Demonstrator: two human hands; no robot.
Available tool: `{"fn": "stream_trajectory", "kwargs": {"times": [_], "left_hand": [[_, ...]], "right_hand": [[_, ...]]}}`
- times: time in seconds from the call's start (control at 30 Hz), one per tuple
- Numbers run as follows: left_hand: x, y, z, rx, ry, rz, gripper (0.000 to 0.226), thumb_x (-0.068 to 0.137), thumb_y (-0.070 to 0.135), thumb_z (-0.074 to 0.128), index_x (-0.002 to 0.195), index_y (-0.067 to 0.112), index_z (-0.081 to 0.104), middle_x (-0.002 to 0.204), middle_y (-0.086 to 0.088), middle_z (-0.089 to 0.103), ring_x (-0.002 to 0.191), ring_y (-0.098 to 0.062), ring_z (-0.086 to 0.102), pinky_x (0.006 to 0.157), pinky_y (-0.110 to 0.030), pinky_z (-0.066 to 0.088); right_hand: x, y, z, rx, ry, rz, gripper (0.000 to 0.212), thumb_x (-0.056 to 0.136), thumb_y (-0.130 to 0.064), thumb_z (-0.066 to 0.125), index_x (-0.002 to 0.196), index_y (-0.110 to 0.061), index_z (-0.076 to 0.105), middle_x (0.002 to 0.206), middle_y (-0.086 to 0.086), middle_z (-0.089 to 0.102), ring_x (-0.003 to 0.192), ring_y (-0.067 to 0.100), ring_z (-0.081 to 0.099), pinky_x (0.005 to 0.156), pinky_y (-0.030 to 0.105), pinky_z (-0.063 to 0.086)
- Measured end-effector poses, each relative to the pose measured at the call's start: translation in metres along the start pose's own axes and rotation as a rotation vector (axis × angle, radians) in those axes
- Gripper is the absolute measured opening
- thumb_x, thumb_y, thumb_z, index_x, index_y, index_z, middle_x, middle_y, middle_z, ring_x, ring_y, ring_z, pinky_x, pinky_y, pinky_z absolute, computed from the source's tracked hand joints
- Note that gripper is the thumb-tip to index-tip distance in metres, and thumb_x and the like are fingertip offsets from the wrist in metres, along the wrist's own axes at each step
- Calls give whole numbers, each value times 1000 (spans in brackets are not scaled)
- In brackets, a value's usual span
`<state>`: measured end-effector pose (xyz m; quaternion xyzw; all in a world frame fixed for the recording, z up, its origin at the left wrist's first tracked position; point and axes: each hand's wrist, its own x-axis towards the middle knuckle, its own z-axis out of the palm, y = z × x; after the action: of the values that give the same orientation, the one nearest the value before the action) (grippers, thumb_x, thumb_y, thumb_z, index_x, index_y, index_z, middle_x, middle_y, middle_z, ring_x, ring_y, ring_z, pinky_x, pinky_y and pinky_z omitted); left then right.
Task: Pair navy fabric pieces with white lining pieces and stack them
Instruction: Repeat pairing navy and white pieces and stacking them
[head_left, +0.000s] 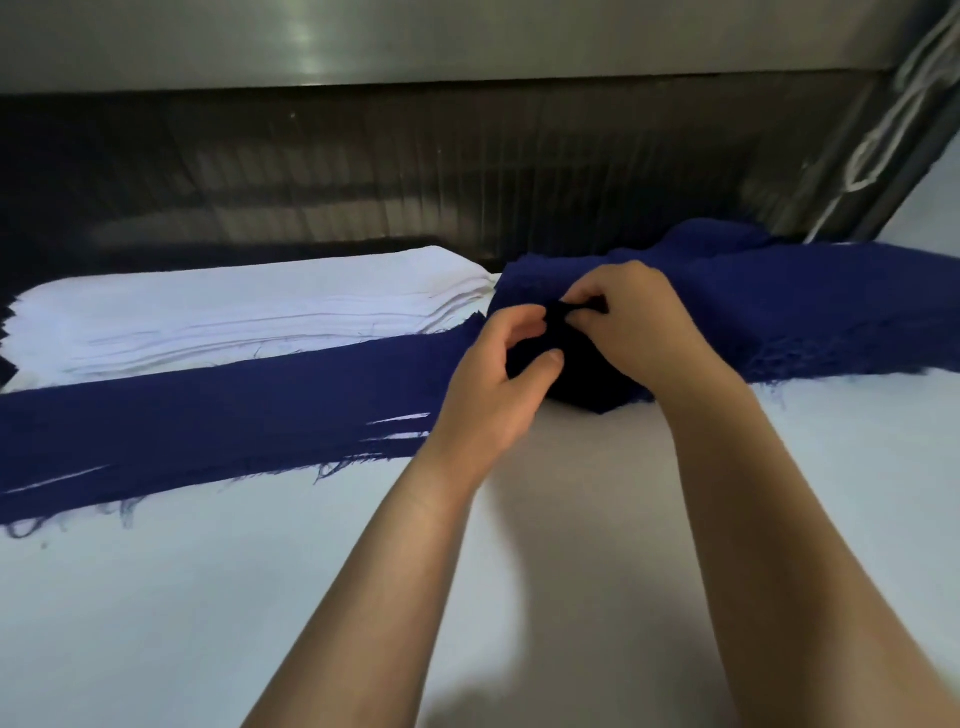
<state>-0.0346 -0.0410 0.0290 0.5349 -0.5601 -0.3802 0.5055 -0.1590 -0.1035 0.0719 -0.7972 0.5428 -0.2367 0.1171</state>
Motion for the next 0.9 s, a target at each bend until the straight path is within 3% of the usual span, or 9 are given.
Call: {"fn": "stream_trajectory", "kwargs": {"times": [0.27,0.4,0.5,0.6,0.73,0.83,0.9], "left_hand": [[3,-4,-1,3,48,56,64,94,6,54,145,34,27,115,3,63,110,1,57,90,-11,44],[7,-2,-4,-13,79,94,60,95,-7,45,144,26,33,120,1,60,108,-5,59,92,-15,46],[9,0,-5,-107,190,69,44,91,-16,43,122,13,55,101,4,65,91,-1,61,87,-19,48],[11,0,-9,-201,247,6,43,88,-19,41,99,16,63,74,17,70,75,5,65,73,-12,50],[7,3,-15,-385,249,-44,43,91,-11,39,85,18,71,77,6,75,75,-12,72,66,-17,53],[-3,4,-20,-416,382,-17,26,93,12,57,75,17,74,80,-4,75,71,-23,73,63,-21,54],[-8,2,-26,-395,473,-6,25,90,23,65,67,19,74,73,-3,73,68,-21,72,62,-21,54]], "right_hand": [[-1,-7,5,82,81,-58,18,90,-11,57,104,-15,68,104,1,67,97,16,59,83,23,42],[-5,-26,7,160,61,-159,21,89,-10,57,103,-17,70,101,0,69,92,16,62,83,36,49],[-5,-35,11,167,19,-194,28,86,-3,54,105,-17,69,106,1,68,98,18,61,86,36,48],[-7,-37,13,142,-41,-191,33,83,1,53,109,-16,65,110,3,64,98,20,58,85,38,48],[-8,-32,10,47,-69,-195,38,79,-1,54,113,-17,60,112,3,61,101,22,54,86,39,46],[-16,-22,10,-120,-36,-197,42,80,-12,58,121,-22,55,123,0,55,111,23,48,93,35,37],[-24,-15,12,-192,-1,-220,45,80,-17,60,124,-26,54,130,-5,49,117,22,42,91,33,28]]}}
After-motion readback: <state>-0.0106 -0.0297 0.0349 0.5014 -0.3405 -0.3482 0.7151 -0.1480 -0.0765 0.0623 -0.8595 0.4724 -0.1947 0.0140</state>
